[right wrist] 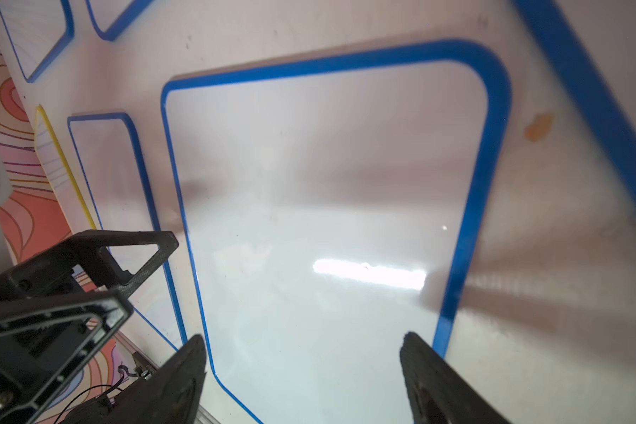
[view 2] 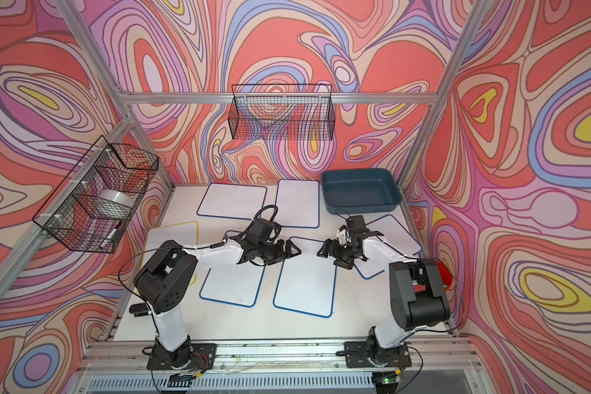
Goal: Put the whiteboard into the storage box
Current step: Pick up the whiteboard at the center of the board.
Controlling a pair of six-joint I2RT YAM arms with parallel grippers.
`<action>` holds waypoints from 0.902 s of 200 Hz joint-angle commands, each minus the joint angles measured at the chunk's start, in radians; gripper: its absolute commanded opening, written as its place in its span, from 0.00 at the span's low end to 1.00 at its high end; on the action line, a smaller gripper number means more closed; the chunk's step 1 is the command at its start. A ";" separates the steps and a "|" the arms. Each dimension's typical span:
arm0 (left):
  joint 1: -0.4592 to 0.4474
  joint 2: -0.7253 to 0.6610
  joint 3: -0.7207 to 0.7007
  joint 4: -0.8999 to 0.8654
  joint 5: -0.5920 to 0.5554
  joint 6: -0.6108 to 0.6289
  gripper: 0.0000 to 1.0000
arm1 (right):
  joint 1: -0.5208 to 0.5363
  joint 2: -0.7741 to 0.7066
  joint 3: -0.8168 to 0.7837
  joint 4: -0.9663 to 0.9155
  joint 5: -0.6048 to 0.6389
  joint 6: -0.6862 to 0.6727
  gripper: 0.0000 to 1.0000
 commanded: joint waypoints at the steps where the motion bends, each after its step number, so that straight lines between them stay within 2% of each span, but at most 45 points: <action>1: 0.006 -0.016 0.028 -0.108 -0.012 0.077 0.84 | 0.005 0.040 0.025 0.021 0.066 -0.027 0.86; 45: 0.054 -0.005 0.042 -0.150 -0.047 0.099 0.84 | 0.003 0.090 0.059 0.016 0.203 -0.061 0.86; 106: 0.059 0.094 0.134 -0.149 0.027 0.135 0.84 | 0.003 0.153 0.082 0.061 0.234 -0.059 0.87; 157: 0.055 0.168 0.173 -0.169 0.047 0.150 0.84 | 0.004 0.223 0.081 0.114 0.153 -0.039 0.87; 180: 0.041 0.188 0.159 -0.127 0.073 0.118 0.84 | 0.003 0.236 0.074 0.155 -0.002 -0.016 0.87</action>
